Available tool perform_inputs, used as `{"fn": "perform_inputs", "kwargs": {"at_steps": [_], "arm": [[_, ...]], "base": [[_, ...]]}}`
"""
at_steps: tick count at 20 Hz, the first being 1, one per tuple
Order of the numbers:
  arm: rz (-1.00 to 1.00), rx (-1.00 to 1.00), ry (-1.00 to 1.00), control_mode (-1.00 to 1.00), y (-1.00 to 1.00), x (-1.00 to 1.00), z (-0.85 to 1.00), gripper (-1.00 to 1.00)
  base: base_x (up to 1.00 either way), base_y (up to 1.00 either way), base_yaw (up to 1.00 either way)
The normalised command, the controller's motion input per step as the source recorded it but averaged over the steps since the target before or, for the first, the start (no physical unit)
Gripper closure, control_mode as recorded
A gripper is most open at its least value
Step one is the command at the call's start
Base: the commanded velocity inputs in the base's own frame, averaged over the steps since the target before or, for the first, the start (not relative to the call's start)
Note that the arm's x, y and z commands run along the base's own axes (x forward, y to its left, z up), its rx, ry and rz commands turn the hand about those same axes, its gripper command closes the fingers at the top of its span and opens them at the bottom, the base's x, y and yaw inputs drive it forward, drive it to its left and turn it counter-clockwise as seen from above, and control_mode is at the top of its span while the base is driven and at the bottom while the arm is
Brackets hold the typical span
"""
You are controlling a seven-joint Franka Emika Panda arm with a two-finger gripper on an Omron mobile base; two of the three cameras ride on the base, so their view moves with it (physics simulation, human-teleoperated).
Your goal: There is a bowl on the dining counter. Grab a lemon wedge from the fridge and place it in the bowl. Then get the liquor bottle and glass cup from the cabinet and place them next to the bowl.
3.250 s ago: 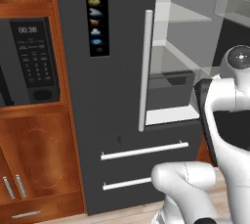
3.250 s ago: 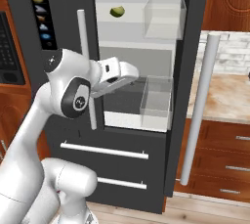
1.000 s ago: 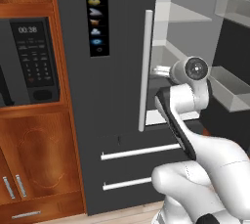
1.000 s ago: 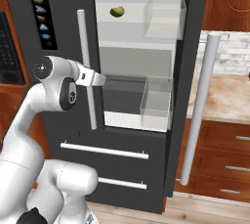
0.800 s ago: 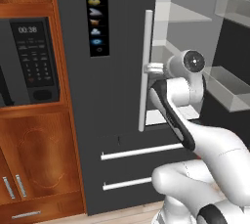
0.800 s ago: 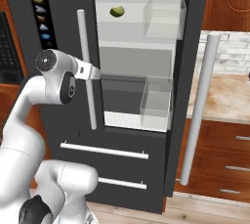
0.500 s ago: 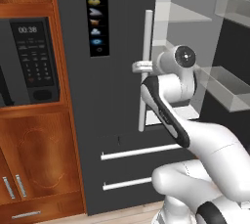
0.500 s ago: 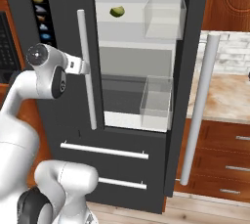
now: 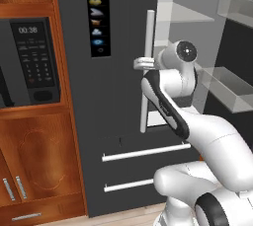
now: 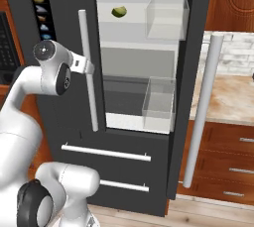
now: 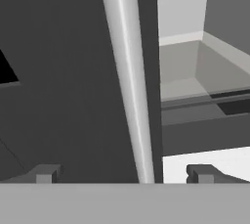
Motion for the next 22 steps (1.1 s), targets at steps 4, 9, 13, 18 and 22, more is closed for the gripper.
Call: {"fn": "perform_inputs", "kwargs": {"at_steps": [4,9,13,18,22], "arm": [[0.0,0.0,0.0,-1.0,-0.32,0.0,0.0,-1.0],[0.0,0.0,0.0,-1.0,-0.19,0.25,0.0,-1.0],[0.0,0.0,0.0,-1.0,0.0,0.56,0.0,-1.0],[0.0,0.0,0.05,-1.0,0.02,0.62,-0.01,-1.0],[0.0,0.0,0.01,-1.0,0.18,0.5,0.0,-1.0]], "base": [[0.0,0.0,0.0],[0.0,0.0,0.0],[0.0,0.0,0.0],[0.0,0.0,0.0],[0.0,0.0,0.0]]}}
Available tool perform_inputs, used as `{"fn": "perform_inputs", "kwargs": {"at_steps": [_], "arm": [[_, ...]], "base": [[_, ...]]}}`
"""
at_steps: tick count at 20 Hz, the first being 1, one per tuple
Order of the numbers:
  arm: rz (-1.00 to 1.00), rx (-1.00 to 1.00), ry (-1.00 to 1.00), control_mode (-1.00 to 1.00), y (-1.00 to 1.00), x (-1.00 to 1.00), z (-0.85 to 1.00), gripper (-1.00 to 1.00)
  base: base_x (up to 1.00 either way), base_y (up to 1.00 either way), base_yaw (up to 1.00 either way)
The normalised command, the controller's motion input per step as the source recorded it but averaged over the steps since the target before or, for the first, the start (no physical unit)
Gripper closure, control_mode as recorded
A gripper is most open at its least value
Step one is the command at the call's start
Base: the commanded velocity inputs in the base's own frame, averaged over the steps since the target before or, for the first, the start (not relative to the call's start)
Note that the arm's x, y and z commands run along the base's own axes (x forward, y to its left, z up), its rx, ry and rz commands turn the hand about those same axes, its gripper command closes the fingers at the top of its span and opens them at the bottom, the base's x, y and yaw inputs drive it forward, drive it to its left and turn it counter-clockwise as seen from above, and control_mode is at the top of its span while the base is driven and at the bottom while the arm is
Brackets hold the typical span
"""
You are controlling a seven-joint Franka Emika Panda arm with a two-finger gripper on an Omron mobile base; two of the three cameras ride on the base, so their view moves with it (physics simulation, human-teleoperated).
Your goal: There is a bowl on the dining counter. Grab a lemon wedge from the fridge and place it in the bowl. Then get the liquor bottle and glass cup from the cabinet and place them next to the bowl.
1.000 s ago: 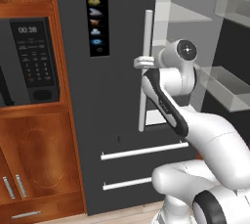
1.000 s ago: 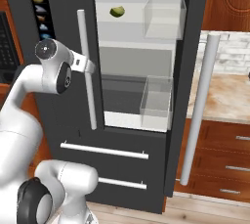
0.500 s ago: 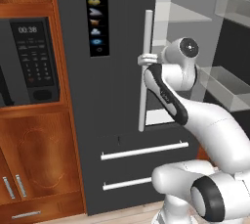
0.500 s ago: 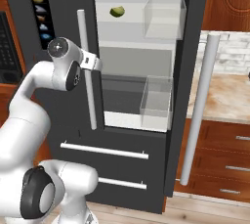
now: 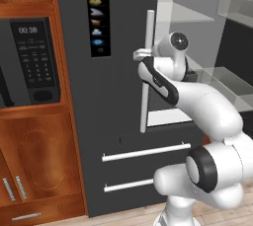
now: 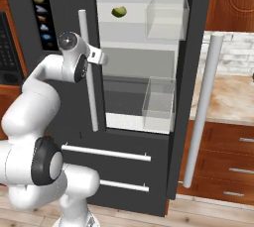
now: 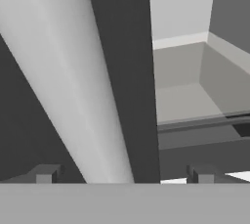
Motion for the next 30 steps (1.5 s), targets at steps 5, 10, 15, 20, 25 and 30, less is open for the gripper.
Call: {"fn": "perform_inputs", "kwargs": {"at_steps": [5,10,15,20,25,30], "arm": [[0.0,-0.04,0.0,-1.0,0.33,0.31,-0.04,-1.0],[0.0,-0.01,0.0,-1.0,0.13,0.31,-0.02,-1.0],[0.0,0.0,0.0,-1.0,0.03,0.45,-0.04,1.0],[0.0,0.0,0.0,-1.0,0.05,0.31,-0.05,1.0],[0.01,-0.01,0.0,-1.0,0.09,-0.02,-0.05,1.0],[0.06,-0.11,-0.06,-1.0,0.78,-0.56,0.0,1.0]], "base": [[0.0,0.0,0.0],[0.0,0.0,0.0],[0.0,0.0,0.0],[0.0,0.0,0.0],[0.0,0.0,0.0],[0.0,0.0,0.0]]}}
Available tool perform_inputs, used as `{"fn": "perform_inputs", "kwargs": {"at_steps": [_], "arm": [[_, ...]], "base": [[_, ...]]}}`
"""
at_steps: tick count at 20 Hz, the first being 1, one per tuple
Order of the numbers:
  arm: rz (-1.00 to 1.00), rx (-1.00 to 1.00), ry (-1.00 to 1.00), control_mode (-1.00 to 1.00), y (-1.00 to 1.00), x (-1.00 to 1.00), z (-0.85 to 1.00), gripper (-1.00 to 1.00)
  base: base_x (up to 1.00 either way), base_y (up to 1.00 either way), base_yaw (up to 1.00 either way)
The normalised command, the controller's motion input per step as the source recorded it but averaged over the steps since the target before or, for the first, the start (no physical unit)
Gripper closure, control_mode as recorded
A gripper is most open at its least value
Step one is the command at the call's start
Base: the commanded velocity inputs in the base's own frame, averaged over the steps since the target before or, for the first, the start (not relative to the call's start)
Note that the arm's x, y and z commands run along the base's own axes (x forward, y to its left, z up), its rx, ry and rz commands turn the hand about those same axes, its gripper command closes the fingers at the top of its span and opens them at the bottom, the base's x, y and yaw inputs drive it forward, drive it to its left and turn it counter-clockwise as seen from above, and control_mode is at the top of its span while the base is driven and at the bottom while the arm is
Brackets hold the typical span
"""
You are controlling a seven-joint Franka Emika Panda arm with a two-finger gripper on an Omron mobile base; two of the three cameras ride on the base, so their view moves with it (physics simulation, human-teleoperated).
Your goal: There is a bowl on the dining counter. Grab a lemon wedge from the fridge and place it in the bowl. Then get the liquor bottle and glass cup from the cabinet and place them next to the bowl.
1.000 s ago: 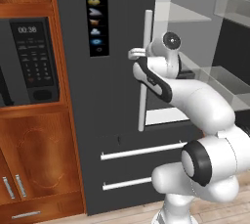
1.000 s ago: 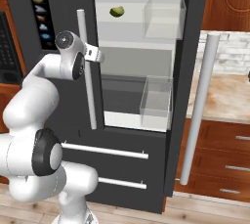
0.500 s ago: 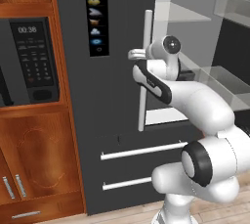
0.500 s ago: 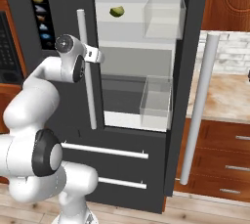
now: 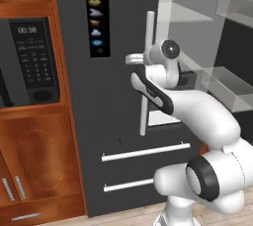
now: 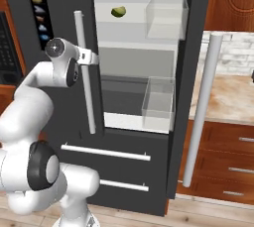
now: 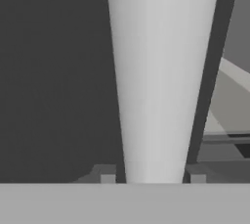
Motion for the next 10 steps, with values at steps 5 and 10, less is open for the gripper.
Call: {"fn": "perform_inputs", "kwargs": {"at_steps": [5,10], "arm": [[0.07,-0.13,-0.08,-1.0,1.0,-0.81,0.0,1.0],[0.07,-0.16,-0.1,-1.0,1.0,-0.86,-0.04,1.0]], "base": [[0.0,0.0,0.0],[0.0,0.0,0.0]]}}
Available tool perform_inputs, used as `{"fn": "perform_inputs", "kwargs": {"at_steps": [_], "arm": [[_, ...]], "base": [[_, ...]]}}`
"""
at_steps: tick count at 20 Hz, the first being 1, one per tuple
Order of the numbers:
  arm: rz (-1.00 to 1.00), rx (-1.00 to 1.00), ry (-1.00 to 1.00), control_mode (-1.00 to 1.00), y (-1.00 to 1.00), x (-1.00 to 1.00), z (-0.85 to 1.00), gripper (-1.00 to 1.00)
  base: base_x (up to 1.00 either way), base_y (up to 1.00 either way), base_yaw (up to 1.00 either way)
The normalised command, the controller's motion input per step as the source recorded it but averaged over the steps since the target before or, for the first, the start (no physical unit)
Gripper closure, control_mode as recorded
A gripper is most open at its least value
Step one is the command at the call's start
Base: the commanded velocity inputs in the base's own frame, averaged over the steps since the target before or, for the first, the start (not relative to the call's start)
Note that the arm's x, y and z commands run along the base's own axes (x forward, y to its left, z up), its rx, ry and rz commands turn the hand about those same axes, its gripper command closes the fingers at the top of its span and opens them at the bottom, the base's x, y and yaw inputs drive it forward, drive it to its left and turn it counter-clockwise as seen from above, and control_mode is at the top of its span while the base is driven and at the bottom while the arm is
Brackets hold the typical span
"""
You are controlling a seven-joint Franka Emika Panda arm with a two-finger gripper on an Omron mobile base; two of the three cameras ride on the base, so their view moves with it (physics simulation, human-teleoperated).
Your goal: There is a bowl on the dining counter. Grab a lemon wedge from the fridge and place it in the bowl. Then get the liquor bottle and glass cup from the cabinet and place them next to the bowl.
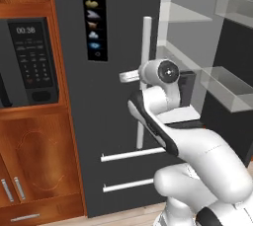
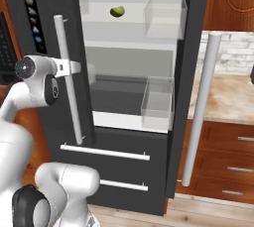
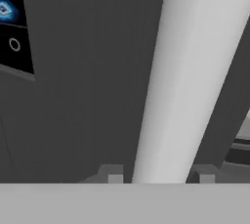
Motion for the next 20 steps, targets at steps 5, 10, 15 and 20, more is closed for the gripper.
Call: {"fn": "perform_inputs", "kwargs": {"at_steps": [5,10,15,20], "arm": [[0.02,-0.19,-0.17,-1.0,1.0,-0.97,-0.03,1.0],[0.0,-0.09,-0.06,-1.0,1.0,-0.96,0.0,-1.0],[0.0,0.11,0.07,-1.0,0.41,-0.82,0.34,-1.0],[0.01,0.41,0.01,-1.0,-0.43,-1.0,0.28,-1.0]], "base": [[0.0,0.0,0.0],[0.0,0.0,0.0],[0.0,0.0,0.0],[0.0,0.0,0.0]]}}
